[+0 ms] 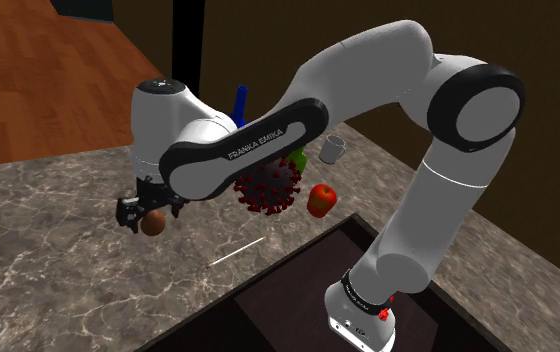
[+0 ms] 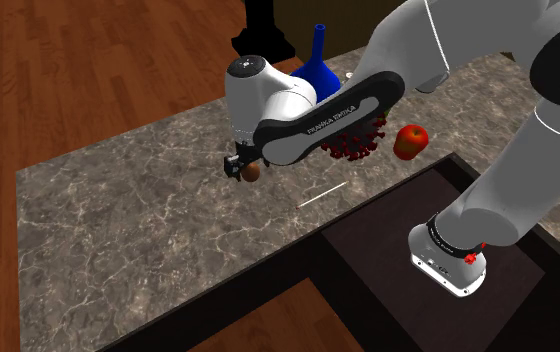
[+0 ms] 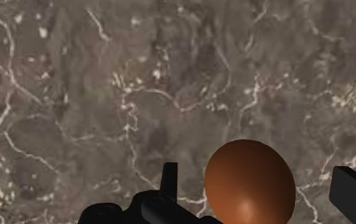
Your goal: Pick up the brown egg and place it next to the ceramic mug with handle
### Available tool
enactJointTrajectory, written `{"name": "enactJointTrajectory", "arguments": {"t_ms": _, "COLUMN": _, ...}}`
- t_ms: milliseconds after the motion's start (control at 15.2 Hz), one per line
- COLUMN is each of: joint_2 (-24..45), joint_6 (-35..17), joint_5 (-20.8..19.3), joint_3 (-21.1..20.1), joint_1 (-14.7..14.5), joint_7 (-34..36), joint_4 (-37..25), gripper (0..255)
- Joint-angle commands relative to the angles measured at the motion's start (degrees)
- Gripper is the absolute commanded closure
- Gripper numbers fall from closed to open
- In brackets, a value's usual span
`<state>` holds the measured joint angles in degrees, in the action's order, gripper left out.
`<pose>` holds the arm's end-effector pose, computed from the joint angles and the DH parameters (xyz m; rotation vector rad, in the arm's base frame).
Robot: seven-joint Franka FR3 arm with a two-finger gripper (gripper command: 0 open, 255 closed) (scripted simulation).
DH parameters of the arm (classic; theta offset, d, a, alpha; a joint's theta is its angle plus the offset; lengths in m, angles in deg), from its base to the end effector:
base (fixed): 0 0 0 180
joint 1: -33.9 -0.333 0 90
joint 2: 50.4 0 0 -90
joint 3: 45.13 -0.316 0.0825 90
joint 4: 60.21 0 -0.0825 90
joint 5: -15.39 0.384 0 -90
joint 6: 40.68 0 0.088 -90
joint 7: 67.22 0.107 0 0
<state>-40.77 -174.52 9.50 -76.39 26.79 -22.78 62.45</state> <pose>0.4464 0.3458 0.3423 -3.0966 0.0700 -0.0518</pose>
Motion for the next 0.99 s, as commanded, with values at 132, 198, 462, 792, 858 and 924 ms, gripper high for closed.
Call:
{"name": "enactJointTrajectory", "arguments": {"t_ms": 132, "joint_2": 1.62, "joint_6": -1.79, "joint_5": -1.29, "joint_3": 0.32, "joint_1": -0.39, "joint_7": 0.95, "joint_4": 0.40, "gripper": 0}}
{"name": "enactJointTrajectory", "arguments": {"t_ms": 198, "joint_2": 1.63, "joint_6": -1.79, "joint_5": -1.29, "joint_3": 0.32, "joint_1": -0.39, "joint_7": 0.95, "joint_4": 0.39, "gripper": 0}}
{"name": "enactJointTrajectory", "arguments": {"t_ms": 462, "joint_2": 1.63, "joint_6": -1.79, "joint_5": -1.29, "joint_3": 0.32, "joint_1": -0.39, "joint_7": 0.96, "joint_4": 0.39, "gripper": 0}}
{"name": "enactJointTrajectory", "arguments": {"t_ms": 792, "joint_2": 1.62, "joint_6": -1.78, "joint_5": -1.29, "joint_3": 0.32, "joint_1": -0.39, "joint_7": 0.95, "joint_4": 0.39, "gripper": 255}}
{"name": "enactJointTrajectory", "arguments": {"t_ms": 858, "joint_2": 1.62, "joint_6": -1.77, "joint_5": -1.28, "joint_3": 0.32, "joint_1": -0.39, "joint_7": 0.95, "joint_4": 0.39, "gripper": 255}}
{"name": "enactJointTrajectory", "arguments": {"t_ms": 924, "joint_2": 1.62, "joint_6": -1.77, "joint_5": -1.29, "joint_3": 0.32, "joint_1": -0.39, "joint_7": 0.95, "joint_4": 0.38, "gripper": 255}}
